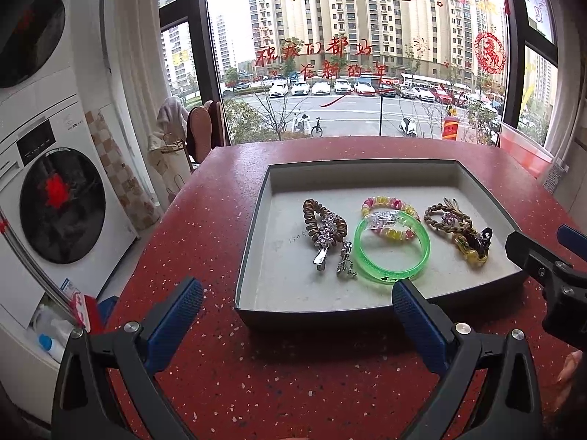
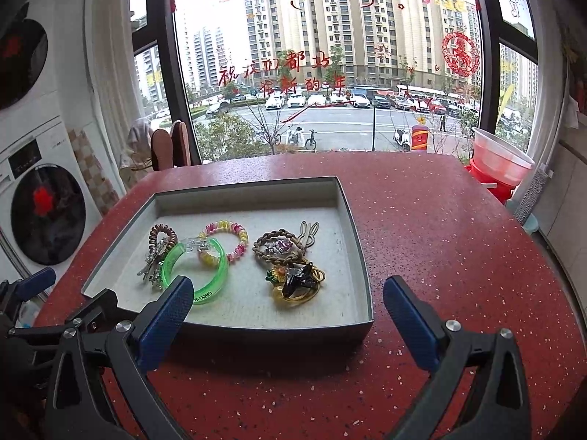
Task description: Organize jewelry
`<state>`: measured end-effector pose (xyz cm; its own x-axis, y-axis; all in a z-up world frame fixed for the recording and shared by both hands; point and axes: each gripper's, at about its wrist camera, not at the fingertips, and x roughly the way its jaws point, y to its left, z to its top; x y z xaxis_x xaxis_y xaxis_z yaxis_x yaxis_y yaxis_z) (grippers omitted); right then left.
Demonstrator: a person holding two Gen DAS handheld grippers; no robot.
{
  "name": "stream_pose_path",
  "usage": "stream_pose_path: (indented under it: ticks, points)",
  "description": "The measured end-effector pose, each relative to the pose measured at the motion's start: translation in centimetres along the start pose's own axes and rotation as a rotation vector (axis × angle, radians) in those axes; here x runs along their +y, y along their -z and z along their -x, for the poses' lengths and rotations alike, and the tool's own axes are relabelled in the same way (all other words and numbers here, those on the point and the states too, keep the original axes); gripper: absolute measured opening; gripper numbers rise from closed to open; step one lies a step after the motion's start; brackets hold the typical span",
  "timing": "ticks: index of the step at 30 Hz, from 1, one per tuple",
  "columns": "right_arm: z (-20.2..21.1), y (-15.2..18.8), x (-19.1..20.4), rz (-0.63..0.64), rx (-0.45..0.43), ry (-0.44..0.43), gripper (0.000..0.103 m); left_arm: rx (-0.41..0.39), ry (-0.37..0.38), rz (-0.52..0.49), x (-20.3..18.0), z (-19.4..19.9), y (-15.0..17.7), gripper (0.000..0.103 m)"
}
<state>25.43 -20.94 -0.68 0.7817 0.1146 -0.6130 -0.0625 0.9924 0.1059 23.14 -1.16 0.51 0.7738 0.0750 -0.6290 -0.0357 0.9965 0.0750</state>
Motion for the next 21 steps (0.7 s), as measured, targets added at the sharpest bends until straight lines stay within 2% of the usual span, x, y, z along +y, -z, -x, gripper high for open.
stream_pose_path:
  ticks: [21]
  points:
    - [0.09,-0.15,-0.02,-0.001,-0.001,0.001,0.103,0.004,0.003,0.001,0.0,0.11,-0.04,0.103]
